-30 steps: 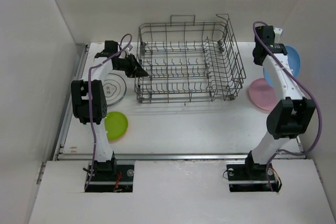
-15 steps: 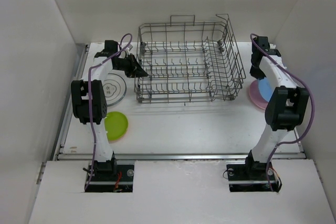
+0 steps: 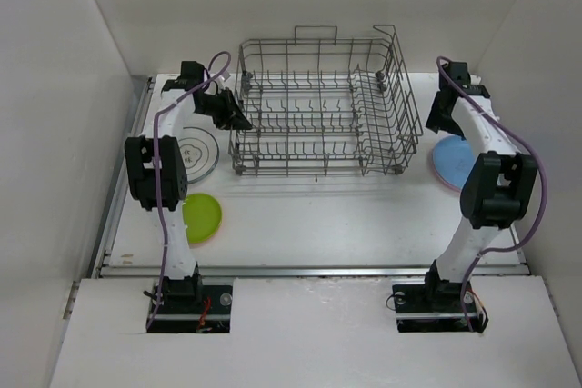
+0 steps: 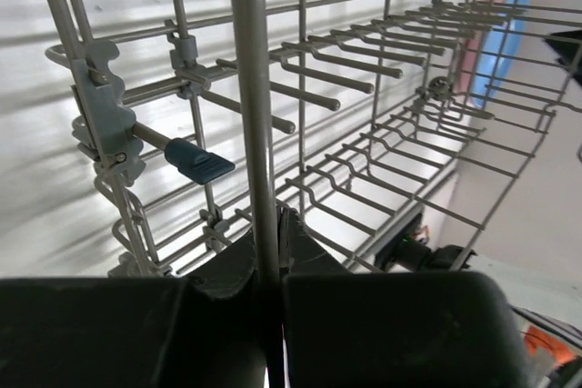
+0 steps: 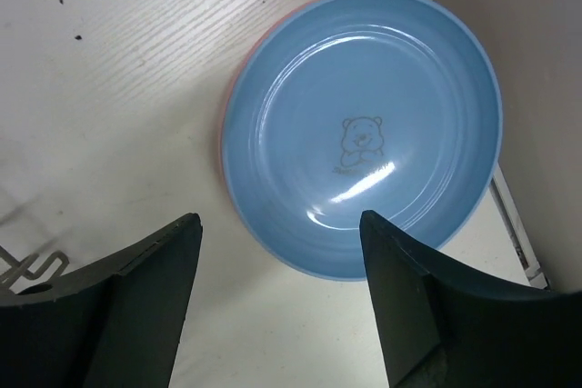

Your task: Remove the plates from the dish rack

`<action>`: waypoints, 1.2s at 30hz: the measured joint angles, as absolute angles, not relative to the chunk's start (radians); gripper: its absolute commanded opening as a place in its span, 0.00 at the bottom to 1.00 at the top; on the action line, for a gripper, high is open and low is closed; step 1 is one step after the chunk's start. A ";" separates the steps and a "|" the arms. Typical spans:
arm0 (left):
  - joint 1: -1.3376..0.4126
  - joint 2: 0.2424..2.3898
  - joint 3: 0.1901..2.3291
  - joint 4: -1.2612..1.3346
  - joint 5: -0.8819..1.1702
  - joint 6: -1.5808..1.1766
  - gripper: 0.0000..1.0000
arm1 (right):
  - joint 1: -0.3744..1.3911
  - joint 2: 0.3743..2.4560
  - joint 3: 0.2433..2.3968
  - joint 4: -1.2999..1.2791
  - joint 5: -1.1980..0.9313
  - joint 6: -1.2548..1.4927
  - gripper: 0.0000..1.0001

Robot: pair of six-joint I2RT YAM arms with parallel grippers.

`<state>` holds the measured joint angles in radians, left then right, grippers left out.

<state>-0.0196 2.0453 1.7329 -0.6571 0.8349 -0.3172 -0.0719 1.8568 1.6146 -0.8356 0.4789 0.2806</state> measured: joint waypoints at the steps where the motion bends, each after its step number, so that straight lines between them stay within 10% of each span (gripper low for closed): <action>1: -0.021 2.059 1.768 -0.696 0.817 -0.290 0.00 | -0.072 1.850 1.621 -0.837 0.479 0.281 0.76; 11: -0.022 2.117 1.905 -0.791 0.743 -0.179 0.19 | -0.072 1.614 1.692 -0.809 0.421 0.280 0.84; 15: -0.024 2.117 1.908 -0.796 0.739 -0.156 0.48 | -0.072 1.457 1.691 -0.740 0.383 0.266 1.00; 18: -0.027 2.116 1.915 -0.813 0.728 -0.132 1.00 | -0.072 1.333 1.665 -0.654 0.342 0.256 1.00; 36: 0.062 1.494 1.946 -0.890 0.196 0.087 1.00 | -0.072 0.631 1.313 -0.413 0.165 0.179 1.00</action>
